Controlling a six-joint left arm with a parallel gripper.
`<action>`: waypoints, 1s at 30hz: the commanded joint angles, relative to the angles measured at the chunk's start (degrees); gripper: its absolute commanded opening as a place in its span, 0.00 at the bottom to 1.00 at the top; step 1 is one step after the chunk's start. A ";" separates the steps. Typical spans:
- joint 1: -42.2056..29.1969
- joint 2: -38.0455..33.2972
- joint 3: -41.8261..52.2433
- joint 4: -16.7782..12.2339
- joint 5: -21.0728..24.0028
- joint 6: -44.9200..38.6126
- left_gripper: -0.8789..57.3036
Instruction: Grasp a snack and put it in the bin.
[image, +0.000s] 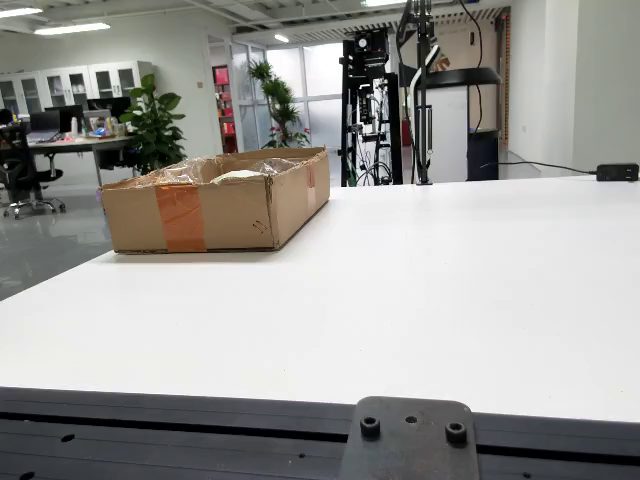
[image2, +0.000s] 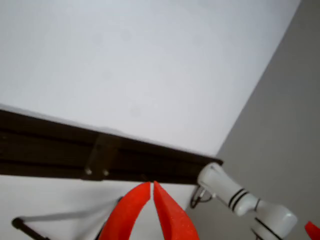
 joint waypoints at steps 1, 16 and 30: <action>0.08 0.17 -0.18 -0.06 0.45 -0.94 0.02; 3.17 0.18 -0.18 -0.09 1.15 -0.95 0.02; 3.68 0.18 -0.18 -0.05 1.18 -0.84 0.02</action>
